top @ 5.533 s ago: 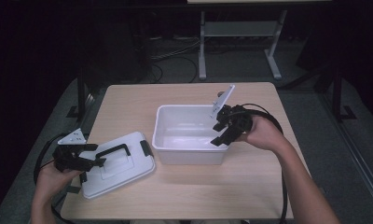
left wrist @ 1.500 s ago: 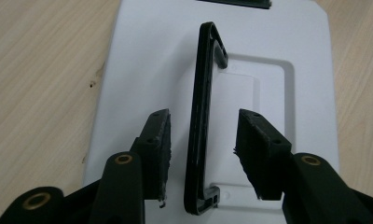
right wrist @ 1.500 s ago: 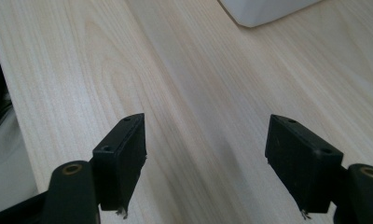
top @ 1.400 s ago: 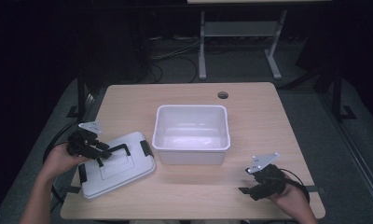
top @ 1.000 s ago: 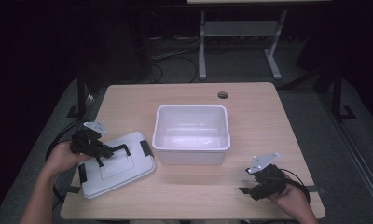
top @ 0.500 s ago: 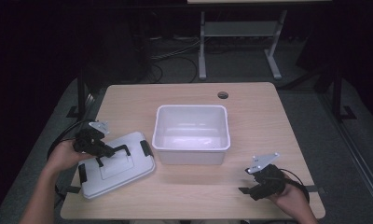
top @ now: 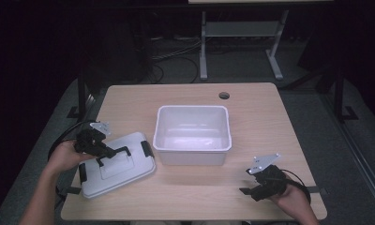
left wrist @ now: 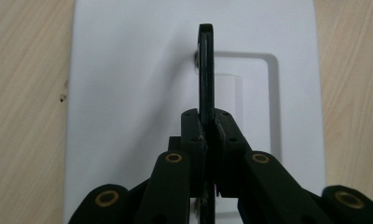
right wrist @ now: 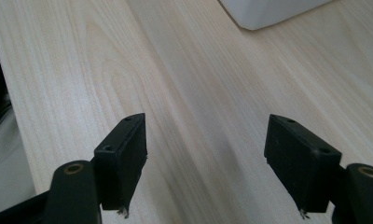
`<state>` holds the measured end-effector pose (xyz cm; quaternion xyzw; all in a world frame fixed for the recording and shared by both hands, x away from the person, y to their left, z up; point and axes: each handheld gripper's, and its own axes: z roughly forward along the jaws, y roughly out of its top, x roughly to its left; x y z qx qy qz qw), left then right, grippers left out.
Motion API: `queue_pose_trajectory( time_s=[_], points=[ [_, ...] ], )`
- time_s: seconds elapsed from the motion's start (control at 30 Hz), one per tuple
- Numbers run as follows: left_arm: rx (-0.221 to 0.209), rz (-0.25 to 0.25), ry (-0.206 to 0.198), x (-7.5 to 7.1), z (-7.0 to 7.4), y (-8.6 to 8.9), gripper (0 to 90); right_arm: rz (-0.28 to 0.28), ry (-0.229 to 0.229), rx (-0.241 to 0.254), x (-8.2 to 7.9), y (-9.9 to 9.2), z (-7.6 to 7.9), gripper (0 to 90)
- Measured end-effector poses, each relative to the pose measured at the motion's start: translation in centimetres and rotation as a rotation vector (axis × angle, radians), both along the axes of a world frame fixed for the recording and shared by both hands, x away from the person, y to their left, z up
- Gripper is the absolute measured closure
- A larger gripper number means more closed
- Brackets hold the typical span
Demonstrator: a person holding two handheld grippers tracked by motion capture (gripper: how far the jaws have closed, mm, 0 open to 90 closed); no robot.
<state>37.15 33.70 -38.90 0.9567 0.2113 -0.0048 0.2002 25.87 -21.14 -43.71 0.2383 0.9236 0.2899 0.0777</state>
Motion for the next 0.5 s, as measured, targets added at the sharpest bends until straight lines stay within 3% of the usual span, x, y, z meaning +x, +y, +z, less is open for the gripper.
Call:
queue_pose_trajectory(
  time_s=[0.5],
  points=[
    [-0.012, -0.016, -0.009, -0.5, 1.3, 0.4, 84.3, -0.003, -0.006, 0.004, 0.1, -0.2, 0.1, 29.1]
  ],
)
